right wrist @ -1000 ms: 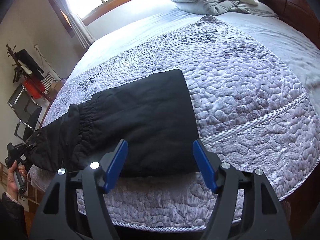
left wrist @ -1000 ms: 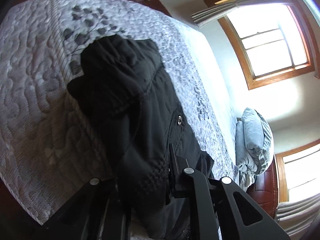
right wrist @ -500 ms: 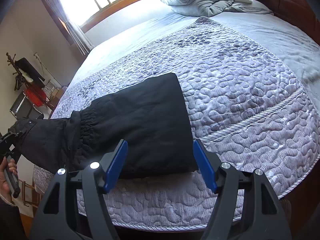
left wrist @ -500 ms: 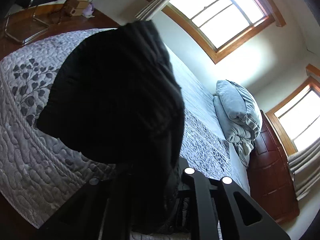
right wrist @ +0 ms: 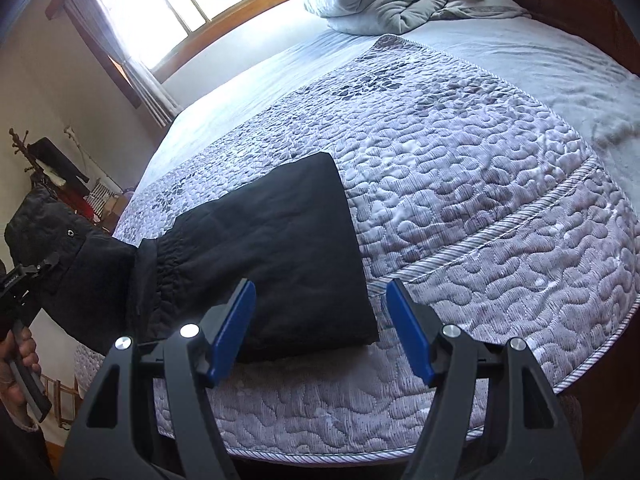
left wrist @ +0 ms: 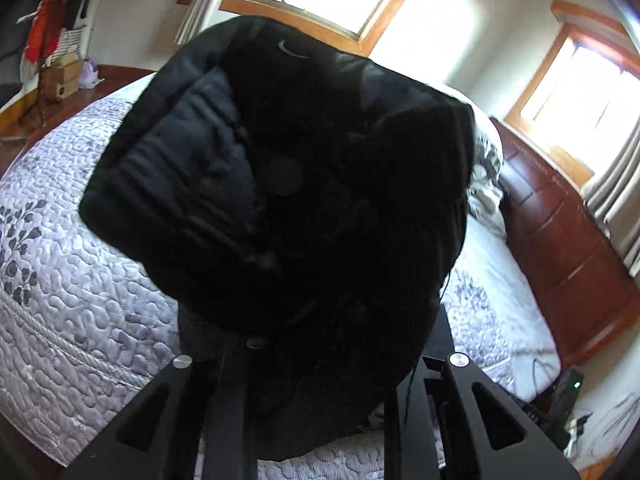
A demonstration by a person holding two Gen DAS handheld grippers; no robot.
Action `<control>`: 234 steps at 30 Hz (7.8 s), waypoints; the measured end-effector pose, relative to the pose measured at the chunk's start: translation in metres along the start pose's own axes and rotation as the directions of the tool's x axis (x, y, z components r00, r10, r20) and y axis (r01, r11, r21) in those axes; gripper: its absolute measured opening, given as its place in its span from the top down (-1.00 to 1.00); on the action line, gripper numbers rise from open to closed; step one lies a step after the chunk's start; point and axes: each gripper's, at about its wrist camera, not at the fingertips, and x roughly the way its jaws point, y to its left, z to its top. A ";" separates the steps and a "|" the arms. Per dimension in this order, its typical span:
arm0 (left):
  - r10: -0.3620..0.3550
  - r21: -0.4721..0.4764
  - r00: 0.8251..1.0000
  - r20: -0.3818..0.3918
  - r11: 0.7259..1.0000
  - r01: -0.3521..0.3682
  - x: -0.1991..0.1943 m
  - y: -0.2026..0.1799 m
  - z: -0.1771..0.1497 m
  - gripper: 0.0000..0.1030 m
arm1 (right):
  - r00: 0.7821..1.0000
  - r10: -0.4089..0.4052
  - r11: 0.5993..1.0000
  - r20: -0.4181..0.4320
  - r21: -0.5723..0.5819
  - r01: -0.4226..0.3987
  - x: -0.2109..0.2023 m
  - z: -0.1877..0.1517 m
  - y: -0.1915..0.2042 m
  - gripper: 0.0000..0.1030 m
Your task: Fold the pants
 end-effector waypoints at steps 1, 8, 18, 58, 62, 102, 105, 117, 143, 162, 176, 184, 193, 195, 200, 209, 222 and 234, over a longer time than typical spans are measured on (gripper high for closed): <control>0.006 0.018 1.000 -0.006 1.000 -0.006 0.003 -0.004 -0.001 0.63 | 1.000 -0.001 1.000 0.002 0.002 0.001 -0.001 0.000 -0.001 -0.32; 0.056 0.152 0.996 -0.074 0.987 -0.045 0.032 -0.029 -0.017 0.57 | 1.000 0.005 0.999 0.006 0.034 -0.005 0.000 -0.001 -0.009 -0.32; 0.101 0.277 0.977 -0.188 0.960 -0.046 0.082 -0.056 -0.036 0.39 | 1.000 0.003 0.999 0.014 0.046 -0.003 -0.003 0.000 -0.013 -0.35; -0.087 -0.323 0.950 -0.299 0.946 -0.015 0.065 0.098 -0.094 -0.92 | 0.869 0.404 0.912 -0.286 0.199 -0.359 0.123 0.032 0.111 -0.79; -0.104 -0.329 0.941 -0.321 0.944 -0.008 0.071 0.097 -0.098 -0.92 | 0.851 0.424 0.901 -0.308 0.234 -0.364 0.139 0.029 0.117 -0.79; -0.133 -0.372 0.957 -0.258 0.928 0.028 0.029 0.103 -0.092 -0.93 | 0.819 0.509 0.854 -0.265 0.037 -0.519 0.045 0.098 0.200 0.51; -0.138 -0.363 0.954 -0.265 0.931 0.034 0.029 0.100 -0.090 -0.93 | 0.829 0.500 0.860 -0.249 0.028 -0.510 0.036 0.106 0.193 0.51; -0.150 -0.272 0.935 -0.321 0.960 0.061 0.050 0.052 -0.084 -0.93 | 0.867 0.447 0.892 -0.221 0.045 -0.449 0.019 0.114 0.136 0.51; -0.117 -0.212 0.920 -0.373 0.977 0.039 0.063 0.033 -0.088 -0.93 | 0.883 0.395 0.910 -0.254 0.235 -0.340 0.072 0.076 0.039 0.45; -0.115 -0.188 0.905 -0.410 0.981 0.039 0.069 0.023 -0.095 -0.93 | 0.882 0.379 0.910 -0.279 0.285 -0.301 0.074 0.046 -0.005 -0.56; -0.027 -0.075 0.918 -0.397 0.997 -0.003 0.062 0.004 -0.089 -0.93 | 0.895 0.358 0.923 -0.266 0.248 -0.295 0.056 0.028 -0.008 0.36; 0.053 0.001 0.929 -0.366 0.998 -0.056 0.057 -0.001 -0.080 -0.93 | 0.906 0.322 0.941 -0.273 0.194 -0.276 0.049 0.024 -0.010 0.38; 0.140 0.097 0.943 -0.300 0.989 -0.116 0.043 -0.015 -0.068 -0.93 | 0.895 0.345 0.922 -0.283 0.280 -0.267 0.075 0.001 -0.035 0.32; 0.131 0.107 0.950 -0.285 0.989 -0.104 0.039 -0.020 -0.065 -0.93 | 0.894 0.349 0.919 -0.281 0.291 -0.267 0.078 0.001 -0.035 0.32; 0.136 0.139 0.960 -0.244 0.985 -0.105 0.026 -0.034 -0.056 -0.93 | 0.909 0.307 0.936 -0.283 0.262 -0.235 0.062 0.008 -0.036 0.15; 0.134 0.216 0.984 -0.120 0.971 -0.106 -0.010 -0.060 -0.037 -0.93 | 0.973 0.153 0.988 -0.175 0.044 -0.148 -0.004 0.046 -0.016 -0.50; 0.124 0.267 0.990 -0.067 0.958 -0.102 -0.019 -0.070 -0.017 -0.93 | 0.983 0.054 0.989 -0.178 -0.123 -0.077 0.043 0.077 0.029 -0.56; 0.111 0.062 0.915 -0.388 0.994 -0.094 0.089 0.044 -0.021 -0.93 | 0.972 0.045 0.994 -0.229 -0.090 -0.067 0.058 0.080 -0.006 -0.69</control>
